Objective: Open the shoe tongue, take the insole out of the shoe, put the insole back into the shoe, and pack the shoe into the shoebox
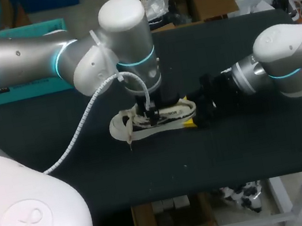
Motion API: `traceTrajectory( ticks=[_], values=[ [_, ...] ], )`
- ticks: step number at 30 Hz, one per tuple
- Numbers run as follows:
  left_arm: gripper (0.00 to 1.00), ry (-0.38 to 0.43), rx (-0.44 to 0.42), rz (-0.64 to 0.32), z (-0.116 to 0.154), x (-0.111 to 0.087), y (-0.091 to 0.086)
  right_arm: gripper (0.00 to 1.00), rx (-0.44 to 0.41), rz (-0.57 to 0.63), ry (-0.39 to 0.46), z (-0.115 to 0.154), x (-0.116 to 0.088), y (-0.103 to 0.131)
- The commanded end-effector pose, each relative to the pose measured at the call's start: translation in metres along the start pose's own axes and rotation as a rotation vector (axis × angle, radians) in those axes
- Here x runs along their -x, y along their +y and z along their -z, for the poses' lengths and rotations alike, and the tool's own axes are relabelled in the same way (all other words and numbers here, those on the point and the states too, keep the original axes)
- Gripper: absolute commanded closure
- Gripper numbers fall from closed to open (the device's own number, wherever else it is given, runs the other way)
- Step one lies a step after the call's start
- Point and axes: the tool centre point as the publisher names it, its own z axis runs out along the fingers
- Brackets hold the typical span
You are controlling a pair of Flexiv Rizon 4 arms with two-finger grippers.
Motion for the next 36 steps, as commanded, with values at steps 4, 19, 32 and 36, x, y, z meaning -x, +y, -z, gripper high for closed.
traceTrajectory(
  ticks=[4, 19, 32, 36],
  values=[
    [0.79, -0.165, 0.038, 0.026, -0.079, 0.034, 0.004, 1.0, 0.005, 0.002, 0.003, -0.002, 0.002, -0.004],
    [1.0, -0.14, -0.077, -0.022, -0.026, 0.057, 0.006, 1.0, 0.005, 0.002, 0.003, -0.002, 0.002, -0.004],
    [1.0, -0.056, -0.259, -0.079, 0.078, 0.04, -0.02, 1.0, 0.005, 0.002, 0.003, -0.002, 0.002, -0.004],
    [1.0, -0.025, -0.291, -0.097, 0.085, 0.034, -0.024, 1.0, 0.005, 0.002, 0.003, -0.002, 0.002, -0.004]
  ],
)
